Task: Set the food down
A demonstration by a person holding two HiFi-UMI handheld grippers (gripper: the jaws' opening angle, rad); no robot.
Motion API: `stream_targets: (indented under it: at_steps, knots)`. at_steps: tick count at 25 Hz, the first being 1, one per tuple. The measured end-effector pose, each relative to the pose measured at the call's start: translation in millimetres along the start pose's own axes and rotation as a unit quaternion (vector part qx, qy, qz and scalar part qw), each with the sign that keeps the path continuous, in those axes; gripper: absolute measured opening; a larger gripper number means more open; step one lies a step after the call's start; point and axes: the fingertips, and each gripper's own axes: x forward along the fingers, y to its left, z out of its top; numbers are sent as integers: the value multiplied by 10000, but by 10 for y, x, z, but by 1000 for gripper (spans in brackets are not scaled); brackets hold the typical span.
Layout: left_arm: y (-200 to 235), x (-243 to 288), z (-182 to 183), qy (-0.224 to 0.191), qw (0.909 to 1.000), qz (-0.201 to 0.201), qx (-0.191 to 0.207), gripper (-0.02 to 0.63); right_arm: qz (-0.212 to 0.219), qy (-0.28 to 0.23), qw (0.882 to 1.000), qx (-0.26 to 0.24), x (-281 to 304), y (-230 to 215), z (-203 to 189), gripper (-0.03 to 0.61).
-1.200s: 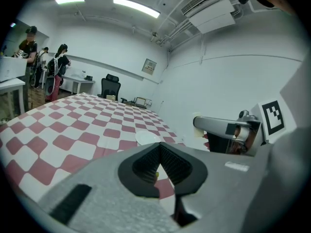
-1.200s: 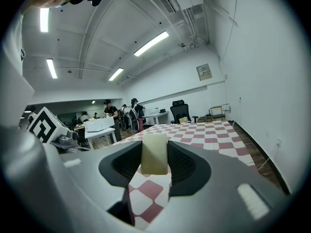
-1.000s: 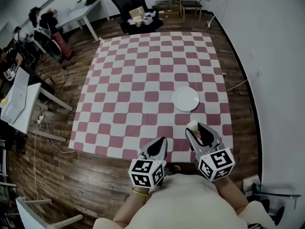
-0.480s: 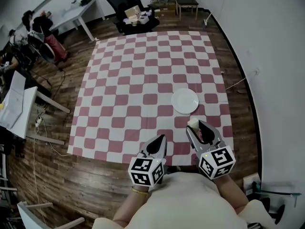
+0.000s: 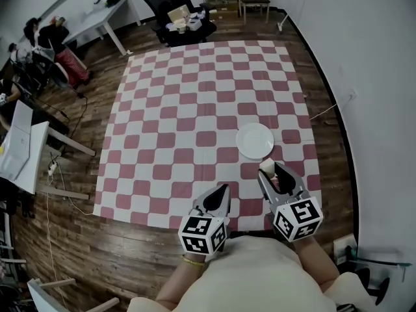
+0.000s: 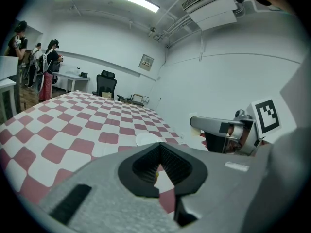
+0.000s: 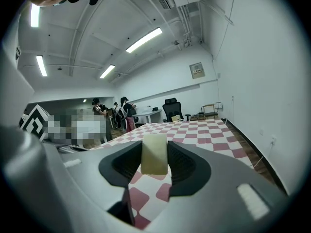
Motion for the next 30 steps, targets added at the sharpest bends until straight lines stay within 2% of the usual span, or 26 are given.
stream_targets:
  at_steps: [30]
  knots:
    - [377,632,80,374,9991,-125,-131,3,-274,583,9979,28,733,-524,-218,170]
